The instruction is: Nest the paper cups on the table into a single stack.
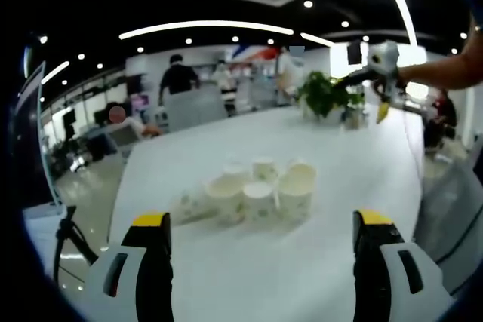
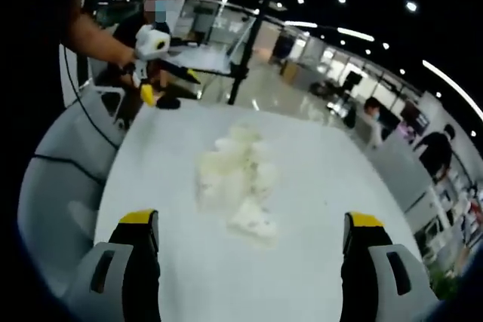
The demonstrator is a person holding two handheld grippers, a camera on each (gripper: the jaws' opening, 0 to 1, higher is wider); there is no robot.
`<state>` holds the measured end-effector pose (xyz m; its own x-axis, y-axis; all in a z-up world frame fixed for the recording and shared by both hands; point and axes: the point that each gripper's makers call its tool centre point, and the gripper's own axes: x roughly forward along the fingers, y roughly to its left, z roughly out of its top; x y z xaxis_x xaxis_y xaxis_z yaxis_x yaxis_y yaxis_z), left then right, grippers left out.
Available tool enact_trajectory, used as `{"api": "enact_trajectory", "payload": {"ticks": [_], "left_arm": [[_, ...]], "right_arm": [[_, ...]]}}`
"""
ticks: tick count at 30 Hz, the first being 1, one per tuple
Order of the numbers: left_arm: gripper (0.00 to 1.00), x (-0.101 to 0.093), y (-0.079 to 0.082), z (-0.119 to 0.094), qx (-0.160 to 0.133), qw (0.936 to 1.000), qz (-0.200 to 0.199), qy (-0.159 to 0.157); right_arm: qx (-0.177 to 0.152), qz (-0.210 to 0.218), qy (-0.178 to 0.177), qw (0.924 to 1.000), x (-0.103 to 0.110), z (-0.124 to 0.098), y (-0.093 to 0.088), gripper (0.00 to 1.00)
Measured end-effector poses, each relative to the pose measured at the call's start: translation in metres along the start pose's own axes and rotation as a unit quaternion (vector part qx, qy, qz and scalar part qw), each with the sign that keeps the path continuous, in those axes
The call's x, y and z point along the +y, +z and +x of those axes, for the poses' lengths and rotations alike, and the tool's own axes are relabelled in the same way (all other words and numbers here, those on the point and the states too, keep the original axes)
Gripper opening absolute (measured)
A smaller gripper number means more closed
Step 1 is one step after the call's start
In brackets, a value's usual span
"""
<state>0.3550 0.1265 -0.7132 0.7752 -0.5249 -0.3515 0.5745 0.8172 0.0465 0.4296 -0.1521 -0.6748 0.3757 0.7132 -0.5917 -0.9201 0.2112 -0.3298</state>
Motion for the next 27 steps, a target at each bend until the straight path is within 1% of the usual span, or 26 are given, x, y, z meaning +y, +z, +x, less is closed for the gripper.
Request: {"api": "enact_trajectory", "payload": {"ticks": [3, 6, 14, 22, 24, 27], "left_arm": [[0.99, 0.000, -0.001, 0.000, 0.000, 1.0000, -0.002, 0.001], [0.99, -0.001, -0.003, 0.000, 0.000, 1.0000, -0.003, 0.001], [0.99, -0.004, -0.009, 0.002, 0.005, 1.0000, -0.002, -0.003], [0.99, -0.004, -0.011, 0.005, 0.009, 0.9999, 0.005, -0.008], [0.99, -0.004, -0.011, 0.005, 0.008, 0.9999, 0.002, -0.007], [0.99, -0.005, -0.013, 0.005, 0.007, 1.0000, -0.003, -0.006]], "right_arm": [[0.002, -0.008, 0.010, 0.9999, -0.001, 0.006, 0.002, 1.00], [0.017, -0.038, 0.023, 0.9989, -0.002, 0.014, 0.000, 1.00], [0.026, -0.069, 0.048, 0.9961, -0.003, 0.029, 0.002, 0.99], [0.042, -0.099, 0.072, 0.9915, 0.000, 0.045, -0.004, 0.96], [0.051, -0.114, 0.083, 0.9887, 0.001, 0.050, -0.009, 0.95], [0.060, -0.130, 0.088, 0.9858, 0.002, 0.056, -0.012, 0.94]]}}
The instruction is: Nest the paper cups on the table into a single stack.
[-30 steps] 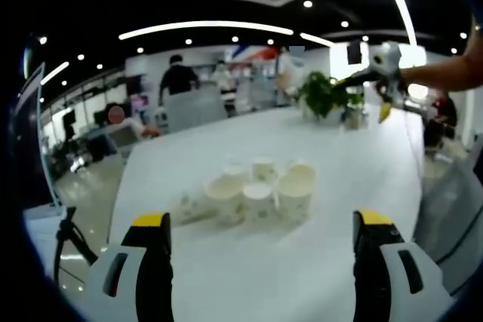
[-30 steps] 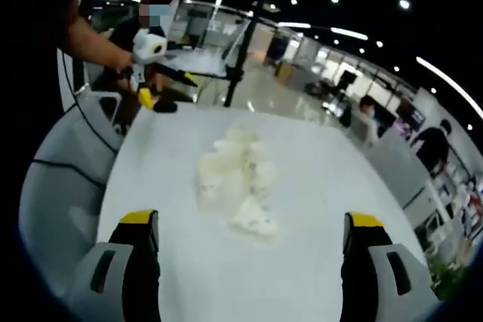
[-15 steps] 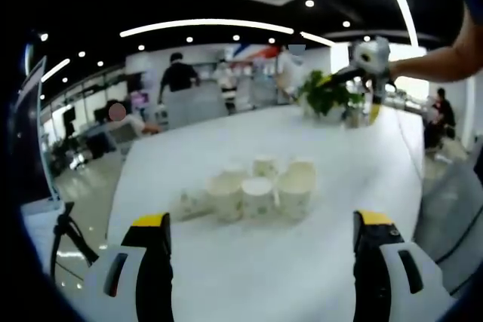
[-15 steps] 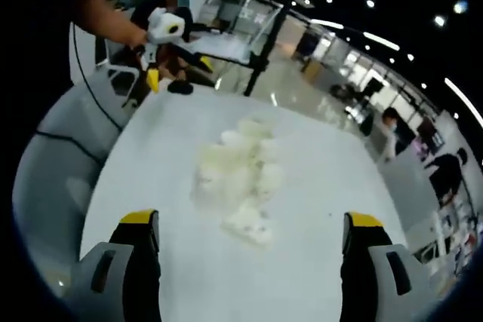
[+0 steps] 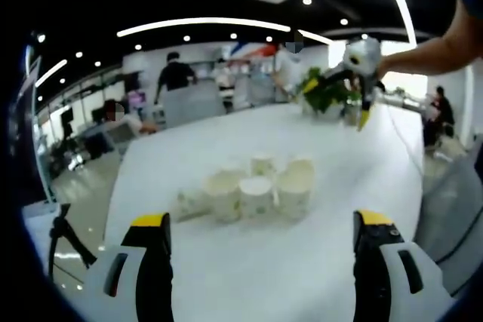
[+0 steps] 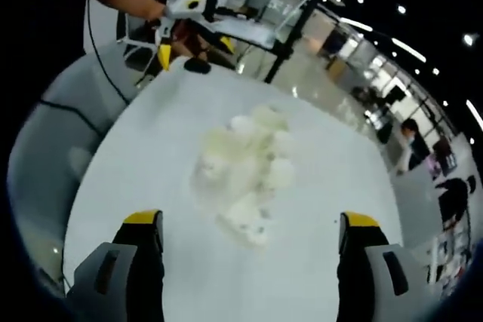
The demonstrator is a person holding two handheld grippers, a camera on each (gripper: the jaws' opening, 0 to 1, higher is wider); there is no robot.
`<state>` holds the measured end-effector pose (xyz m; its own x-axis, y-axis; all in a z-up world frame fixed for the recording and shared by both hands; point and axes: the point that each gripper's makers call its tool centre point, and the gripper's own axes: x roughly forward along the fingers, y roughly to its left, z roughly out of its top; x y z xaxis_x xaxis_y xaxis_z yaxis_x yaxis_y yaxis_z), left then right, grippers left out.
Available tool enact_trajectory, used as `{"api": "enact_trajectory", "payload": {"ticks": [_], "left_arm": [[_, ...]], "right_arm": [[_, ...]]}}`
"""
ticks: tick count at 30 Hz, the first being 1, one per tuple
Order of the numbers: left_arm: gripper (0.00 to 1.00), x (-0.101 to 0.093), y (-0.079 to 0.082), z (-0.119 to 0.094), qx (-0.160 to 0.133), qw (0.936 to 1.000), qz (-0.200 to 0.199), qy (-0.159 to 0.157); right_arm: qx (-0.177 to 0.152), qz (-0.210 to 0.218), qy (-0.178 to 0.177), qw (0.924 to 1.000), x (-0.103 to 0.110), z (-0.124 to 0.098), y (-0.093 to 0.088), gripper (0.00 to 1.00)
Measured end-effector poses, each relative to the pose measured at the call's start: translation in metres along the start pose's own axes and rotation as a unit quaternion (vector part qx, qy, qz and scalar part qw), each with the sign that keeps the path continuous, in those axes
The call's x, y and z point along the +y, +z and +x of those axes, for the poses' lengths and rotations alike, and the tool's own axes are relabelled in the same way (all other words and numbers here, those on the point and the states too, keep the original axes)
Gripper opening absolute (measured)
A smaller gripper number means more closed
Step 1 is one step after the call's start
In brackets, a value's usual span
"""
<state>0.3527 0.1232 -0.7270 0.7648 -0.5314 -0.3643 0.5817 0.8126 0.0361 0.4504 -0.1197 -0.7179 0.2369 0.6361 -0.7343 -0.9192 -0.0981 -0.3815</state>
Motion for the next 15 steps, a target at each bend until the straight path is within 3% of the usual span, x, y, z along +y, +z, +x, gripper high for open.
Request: {"api": "enact_trajectory", "payload": {"ticks": [12, 15], "left_arm": [[0.99, -0.007, -0.017, 0.001, 0.018, 0.9998, -0.001, -0.008], [0.99, -0.007, -0.019, 0.003, 0.019, 0.9998, -0.003, -0.008]], "right_arm": [[0.009, -0.034, 0.032, 0.9989, 0.005, 0.033, -0.005, 0.87], [0.026, -0.052, 0.044, 0.9973, 0.006, 0.044, -0.013, 0.86]]}}
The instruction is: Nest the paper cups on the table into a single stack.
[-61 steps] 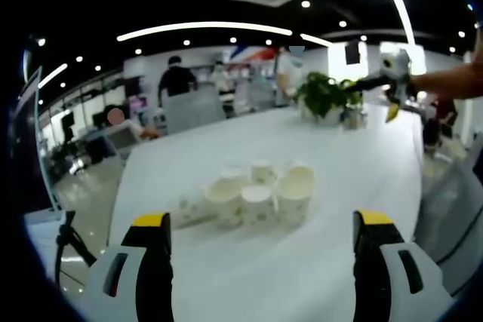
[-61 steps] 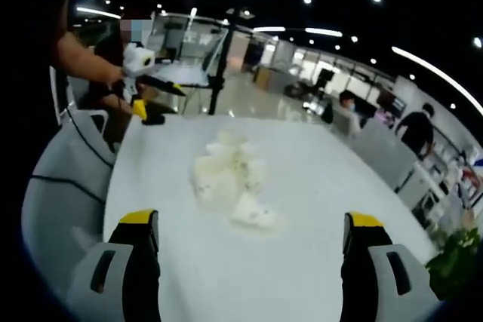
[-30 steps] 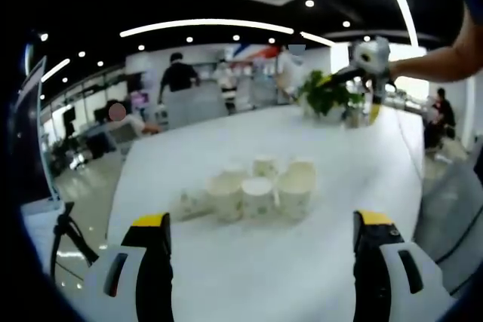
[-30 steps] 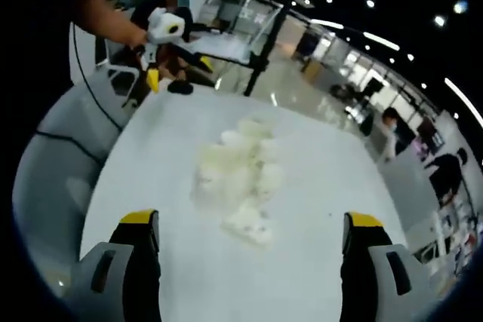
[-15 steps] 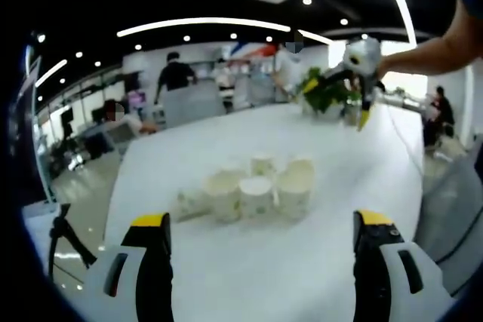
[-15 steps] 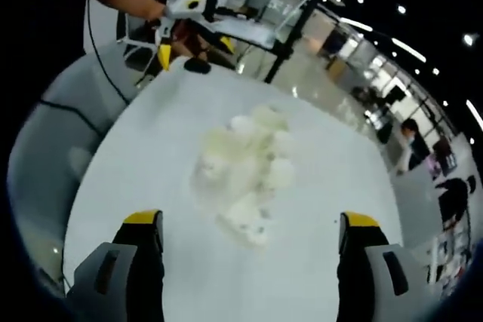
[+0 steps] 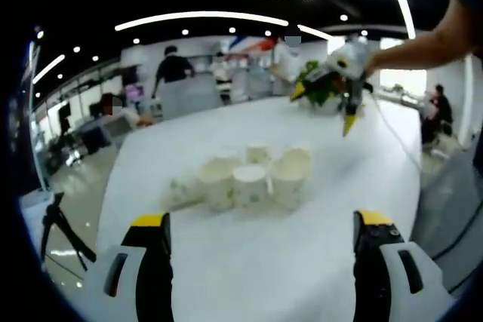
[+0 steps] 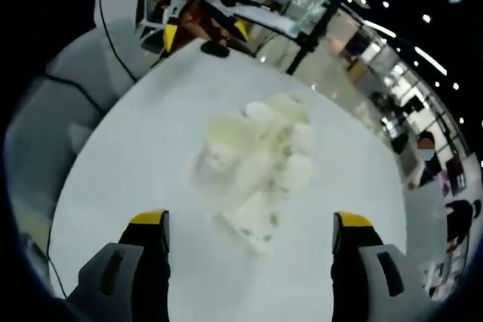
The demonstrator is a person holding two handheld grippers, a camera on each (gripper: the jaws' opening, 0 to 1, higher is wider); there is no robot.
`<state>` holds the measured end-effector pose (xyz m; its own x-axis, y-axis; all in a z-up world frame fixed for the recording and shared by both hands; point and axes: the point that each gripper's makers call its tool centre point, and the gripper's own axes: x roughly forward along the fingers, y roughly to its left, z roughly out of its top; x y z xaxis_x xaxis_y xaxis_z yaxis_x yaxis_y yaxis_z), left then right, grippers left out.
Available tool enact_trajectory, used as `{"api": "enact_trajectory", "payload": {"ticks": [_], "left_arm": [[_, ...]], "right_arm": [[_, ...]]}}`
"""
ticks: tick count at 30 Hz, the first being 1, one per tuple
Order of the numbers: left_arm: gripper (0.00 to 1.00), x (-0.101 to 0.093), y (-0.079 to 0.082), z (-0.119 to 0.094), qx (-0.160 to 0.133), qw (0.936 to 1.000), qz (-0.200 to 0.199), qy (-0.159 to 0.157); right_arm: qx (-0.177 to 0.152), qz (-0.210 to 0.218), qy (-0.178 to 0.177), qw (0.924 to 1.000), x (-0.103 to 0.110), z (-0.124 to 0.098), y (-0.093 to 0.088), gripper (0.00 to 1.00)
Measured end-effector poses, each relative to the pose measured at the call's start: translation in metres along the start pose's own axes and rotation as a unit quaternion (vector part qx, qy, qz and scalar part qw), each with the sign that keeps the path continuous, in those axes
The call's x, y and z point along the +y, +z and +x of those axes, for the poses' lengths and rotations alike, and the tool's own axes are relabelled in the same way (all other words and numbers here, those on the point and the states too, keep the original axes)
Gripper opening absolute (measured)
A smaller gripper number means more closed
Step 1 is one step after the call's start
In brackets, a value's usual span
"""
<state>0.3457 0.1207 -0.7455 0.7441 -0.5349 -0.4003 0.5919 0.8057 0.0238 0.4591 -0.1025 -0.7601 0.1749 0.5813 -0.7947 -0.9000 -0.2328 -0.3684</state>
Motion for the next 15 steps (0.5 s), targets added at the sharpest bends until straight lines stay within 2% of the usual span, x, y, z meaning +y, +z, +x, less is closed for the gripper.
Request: {"api": "enact_trajectory", "payload": {"ticks": [1, 5, 8, 15], "left_arm": [[0.99, 0.000, -0.001, 0.001, 0.000, 1.0000, -0.001, 0.000], [0.99, 0.000, -0.003, 0.003, 0.001, 1.0000, -0.002, 0.000], [0.99, 0.001, -0.004, 0.004, 0.004, 1.0000, -0.001, 0.000], [0.99, 0.007, -0.005, 0.004, 0.004, 1.0000, -0.002, 0.005]], "right_arm": [[0.012, -0.019, 0.008, 0.9997, 0.001, 0.005, -0.005, 0.85], [0.018, -0.031, 0.018, 0.9992, 0.003, 0.017, -0.007, 0.82], [0.033, -0.061, 0.027, 0.9973, 0.005, 0.024, -0.013, 0.76], [0.041, -0.078, 0.043, 0.9952, 0.003, 0.037, -0.020, 0.72]]}}
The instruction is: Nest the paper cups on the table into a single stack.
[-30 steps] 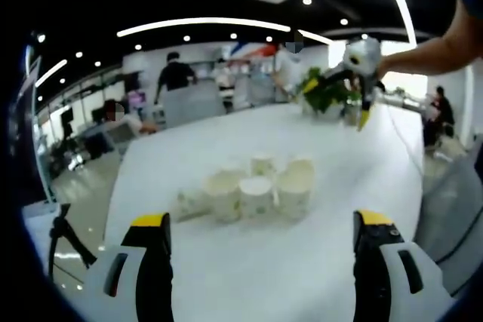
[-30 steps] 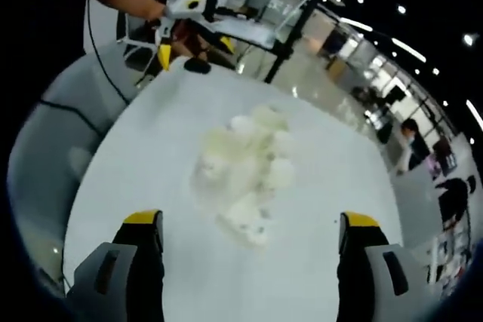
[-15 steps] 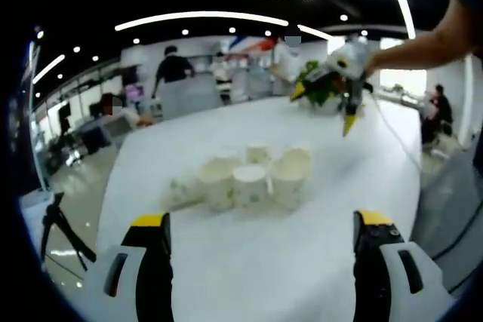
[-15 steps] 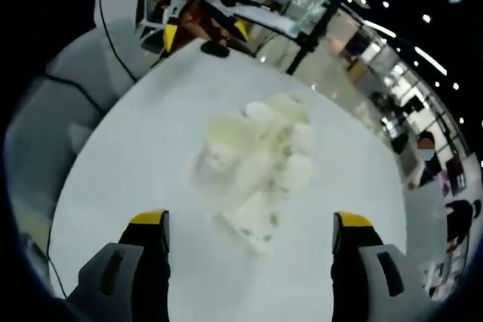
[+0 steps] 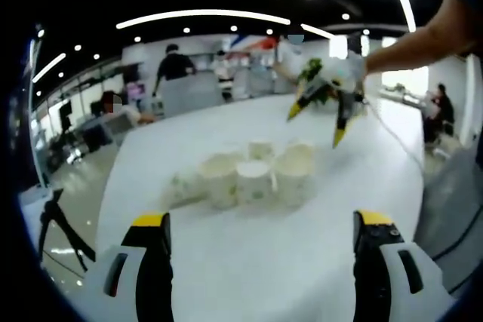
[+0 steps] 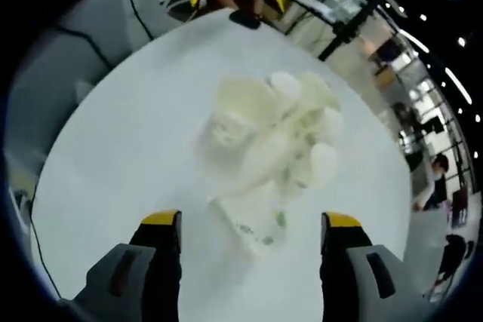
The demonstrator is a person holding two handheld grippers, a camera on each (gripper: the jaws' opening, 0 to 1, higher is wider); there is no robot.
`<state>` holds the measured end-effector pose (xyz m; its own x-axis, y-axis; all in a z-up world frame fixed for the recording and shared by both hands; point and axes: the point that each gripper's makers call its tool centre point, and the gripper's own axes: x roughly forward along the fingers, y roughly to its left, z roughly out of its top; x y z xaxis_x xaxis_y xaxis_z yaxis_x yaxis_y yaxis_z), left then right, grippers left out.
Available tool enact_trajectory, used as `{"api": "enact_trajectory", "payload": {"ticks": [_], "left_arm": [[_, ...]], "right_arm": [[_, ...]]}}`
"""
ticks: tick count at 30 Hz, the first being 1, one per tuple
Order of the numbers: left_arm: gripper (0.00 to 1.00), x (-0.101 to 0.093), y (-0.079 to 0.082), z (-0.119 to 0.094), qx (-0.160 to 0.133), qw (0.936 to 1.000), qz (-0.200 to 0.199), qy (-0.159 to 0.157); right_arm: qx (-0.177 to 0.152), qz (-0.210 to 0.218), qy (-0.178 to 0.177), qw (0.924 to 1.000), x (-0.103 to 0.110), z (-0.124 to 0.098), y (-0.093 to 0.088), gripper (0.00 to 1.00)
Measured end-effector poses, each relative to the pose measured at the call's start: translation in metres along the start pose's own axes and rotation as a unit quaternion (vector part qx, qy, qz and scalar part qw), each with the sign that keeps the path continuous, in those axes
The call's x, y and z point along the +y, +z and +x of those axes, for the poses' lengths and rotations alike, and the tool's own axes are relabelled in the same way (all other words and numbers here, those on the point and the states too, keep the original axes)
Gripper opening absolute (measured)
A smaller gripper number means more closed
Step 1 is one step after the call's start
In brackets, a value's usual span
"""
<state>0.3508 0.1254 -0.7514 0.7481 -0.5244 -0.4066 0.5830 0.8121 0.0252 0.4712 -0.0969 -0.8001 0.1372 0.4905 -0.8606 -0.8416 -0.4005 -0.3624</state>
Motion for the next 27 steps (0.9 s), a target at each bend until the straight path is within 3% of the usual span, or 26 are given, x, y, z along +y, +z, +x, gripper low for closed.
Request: {"api": "enact_trajectory", "payload": {"ticks": [8, 12, 27], "left_arm": [[0.99, -0.005, -0.009, 0.000, 0.011, 0.9999, -0.003, -0.005], [0.99, -0.006, -0.011, -0.002, 0.013, 0.9999, -0.007, -0.003], [0.99, -0.005, -0.016, -0.002, 0.015, 0.9997, -0.017, 0.003]], "right_arm": [[0.011, -0.035, 0.030, 0.9989, 0.004, 0.027, -0.003, 0.65], [0.027, -0.072, 0.042, 0.9961, 0.005, 0.033, -0.007, 0.59], [0.032, -0.092, 0.058, 0.9936, 0.002, 0.052, -0.005, 0.54]]}}
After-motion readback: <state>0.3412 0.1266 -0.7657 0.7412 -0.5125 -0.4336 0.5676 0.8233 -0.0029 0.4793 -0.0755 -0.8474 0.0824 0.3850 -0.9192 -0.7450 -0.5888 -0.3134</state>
